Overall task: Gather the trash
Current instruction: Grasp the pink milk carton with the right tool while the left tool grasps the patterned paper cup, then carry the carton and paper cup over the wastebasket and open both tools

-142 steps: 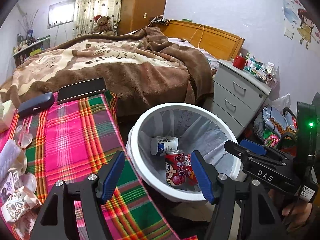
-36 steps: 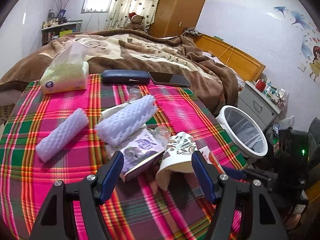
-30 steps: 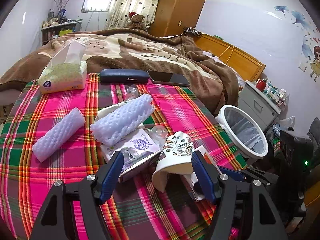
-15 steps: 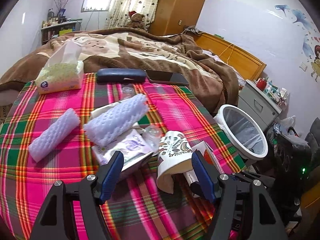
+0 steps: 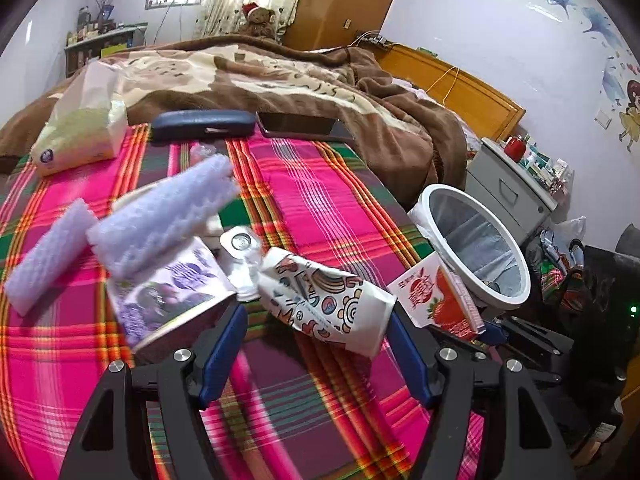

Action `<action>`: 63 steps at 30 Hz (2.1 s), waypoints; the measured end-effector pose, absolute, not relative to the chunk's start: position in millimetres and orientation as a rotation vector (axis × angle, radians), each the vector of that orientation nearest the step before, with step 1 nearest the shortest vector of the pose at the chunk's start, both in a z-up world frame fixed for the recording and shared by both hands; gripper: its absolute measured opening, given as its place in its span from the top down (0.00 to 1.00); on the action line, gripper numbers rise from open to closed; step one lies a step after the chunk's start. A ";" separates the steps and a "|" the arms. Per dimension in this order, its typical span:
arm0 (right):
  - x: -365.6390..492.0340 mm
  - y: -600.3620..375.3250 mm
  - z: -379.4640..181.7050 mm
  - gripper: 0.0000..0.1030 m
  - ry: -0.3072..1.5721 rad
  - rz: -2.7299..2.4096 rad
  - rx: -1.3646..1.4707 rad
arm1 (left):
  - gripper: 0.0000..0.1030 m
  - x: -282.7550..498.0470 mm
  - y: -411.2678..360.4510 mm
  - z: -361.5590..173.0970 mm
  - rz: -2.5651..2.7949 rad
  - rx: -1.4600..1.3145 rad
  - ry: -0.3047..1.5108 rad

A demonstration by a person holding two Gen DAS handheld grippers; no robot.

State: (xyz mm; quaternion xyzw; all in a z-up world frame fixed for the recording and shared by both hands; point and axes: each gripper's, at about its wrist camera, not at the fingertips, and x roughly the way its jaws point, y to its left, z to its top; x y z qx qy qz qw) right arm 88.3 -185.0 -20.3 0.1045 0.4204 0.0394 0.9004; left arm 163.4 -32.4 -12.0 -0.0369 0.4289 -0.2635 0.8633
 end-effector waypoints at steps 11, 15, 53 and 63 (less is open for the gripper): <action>85.2 -198.1 -21.4 0.59 0.859 0.080 0.211 | 0.20 160.0 -45.2 -12.8 -0.522 -0.162 0.911; 83.8 -200.8 -21.6 0.59 0.852 0.086 0.203 | 0.20 157.5 -46.8 -15.9 -0.429 -0.151 0.905; 87.5 -219.2 -20.4 0.64 0.796 0.128 0.216 | 0.72 158.2 -61.0 -41.4 -0.321 -0.161 0.936; 80.9 -226.9 -13.9 0.64 0.757 0.119 0.241 | 0.81 147.8 -69.2 -26.0 -0.341 -0.094 0.891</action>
